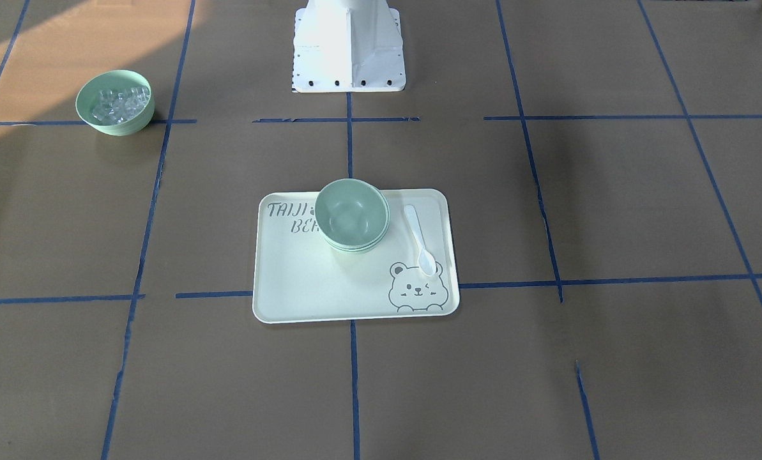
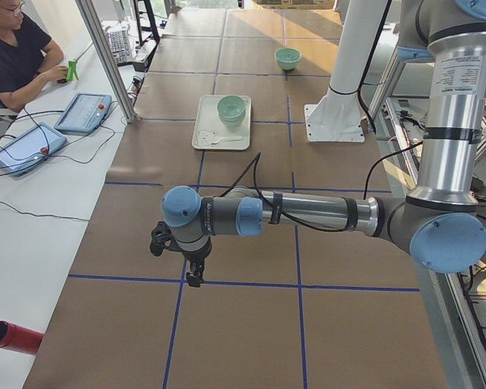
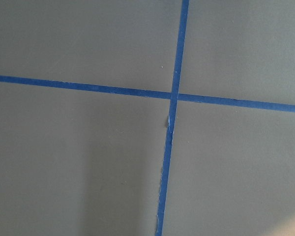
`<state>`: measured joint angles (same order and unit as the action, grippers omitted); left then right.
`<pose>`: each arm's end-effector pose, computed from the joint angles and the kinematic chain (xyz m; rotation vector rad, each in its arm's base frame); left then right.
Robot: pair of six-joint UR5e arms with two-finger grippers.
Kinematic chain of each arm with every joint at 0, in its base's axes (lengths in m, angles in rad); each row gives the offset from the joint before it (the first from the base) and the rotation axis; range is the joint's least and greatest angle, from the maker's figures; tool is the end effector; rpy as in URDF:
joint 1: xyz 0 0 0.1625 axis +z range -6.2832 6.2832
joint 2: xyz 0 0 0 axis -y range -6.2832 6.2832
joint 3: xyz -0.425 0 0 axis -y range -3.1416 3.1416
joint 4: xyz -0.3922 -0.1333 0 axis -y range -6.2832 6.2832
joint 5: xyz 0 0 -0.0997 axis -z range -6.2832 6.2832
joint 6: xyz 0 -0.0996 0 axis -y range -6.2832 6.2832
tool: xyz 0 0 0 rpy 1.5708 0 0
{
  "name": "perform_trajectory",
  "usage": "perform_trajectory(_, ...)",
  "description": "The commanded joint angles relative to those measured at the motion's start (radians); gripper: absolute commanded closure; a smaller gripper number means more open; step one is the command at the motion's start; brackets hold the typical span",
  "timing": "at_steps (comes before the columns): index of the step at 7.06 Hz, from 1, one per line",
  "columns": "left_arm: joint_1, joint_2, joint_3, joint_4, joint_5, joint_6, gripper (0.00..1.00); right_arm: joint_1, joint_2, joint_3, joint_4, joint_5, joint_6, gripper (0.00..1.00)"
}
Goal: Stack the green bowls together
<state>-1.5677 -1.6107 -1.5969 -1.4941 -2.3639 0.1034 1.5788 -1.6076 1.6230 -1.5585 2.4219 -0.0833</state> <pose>-0.0608 -0.5074 0.6322 0.0297 0.7929 0.0966 0.0622 -0.4775 0.6440 0.0648 -0.8492 -0.0825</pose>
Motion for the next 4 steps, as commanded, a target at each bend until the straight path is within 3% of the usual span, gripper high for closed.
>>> perform_trajectory(1, 0.002, -0.001, 0.002, 0.0, 0.0, -0.001, 0.0, 0.001, 0.0, 0.002, 0.0, 0.0, 0.0, 0.0)
perform_trajectory(4, 0.0, -0.002, 0.002, 0.0, 0.0, 0.001, 0.0, 0.004, 0.0, 0.006, 0.0, 0.0, 0.004, 0.0)
